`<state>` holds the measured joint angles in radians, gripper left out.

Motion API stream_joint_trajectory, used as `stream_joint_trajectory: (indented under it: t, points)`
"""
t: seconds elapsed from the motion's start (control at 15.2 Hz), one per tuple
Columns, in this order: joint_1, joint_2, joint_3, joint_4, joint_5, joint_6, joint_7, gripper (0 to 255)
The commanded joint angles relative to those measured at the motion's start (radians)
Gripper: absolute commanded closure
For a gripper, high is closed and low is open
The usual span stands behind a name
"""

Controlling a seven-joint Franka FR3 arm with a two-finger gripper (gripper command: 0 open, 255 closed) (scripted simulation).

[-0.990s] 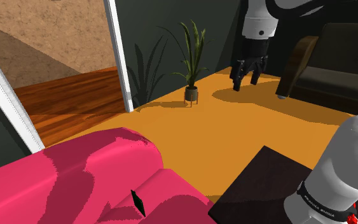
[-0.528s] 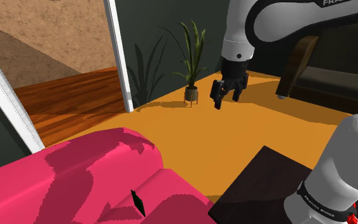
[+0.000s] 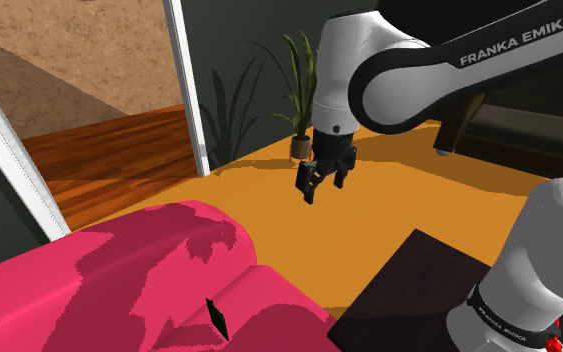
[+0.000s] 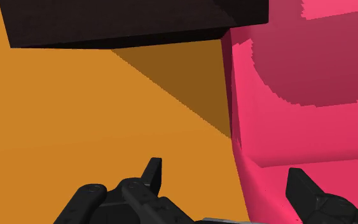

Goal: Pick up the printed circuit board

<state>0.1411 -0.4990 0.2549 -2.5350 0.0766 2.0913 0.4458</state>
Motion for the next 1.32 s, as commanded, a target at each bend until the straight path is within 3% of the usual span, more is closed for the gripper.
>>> stream_joint_trajectory:
  t: [0.0,0.33,0.59,0.92,1.25]
  points:
    - [0.011,0.061,0.041,0.003,0.001,0.066,0.039,0]
    - [0.023,0.217,0.133,0.042,-0.033,0.195,0.142,0]
    - [0.024,0.358,0.202,0.097,-0.108,0.282,0.249,0]
    - [0.043,0.554,0.256,0.195,-0.273,0.358,0.42,0]
    - [0.118,0.754,0.245,0.328,-0.46,0.386,0.591,0]
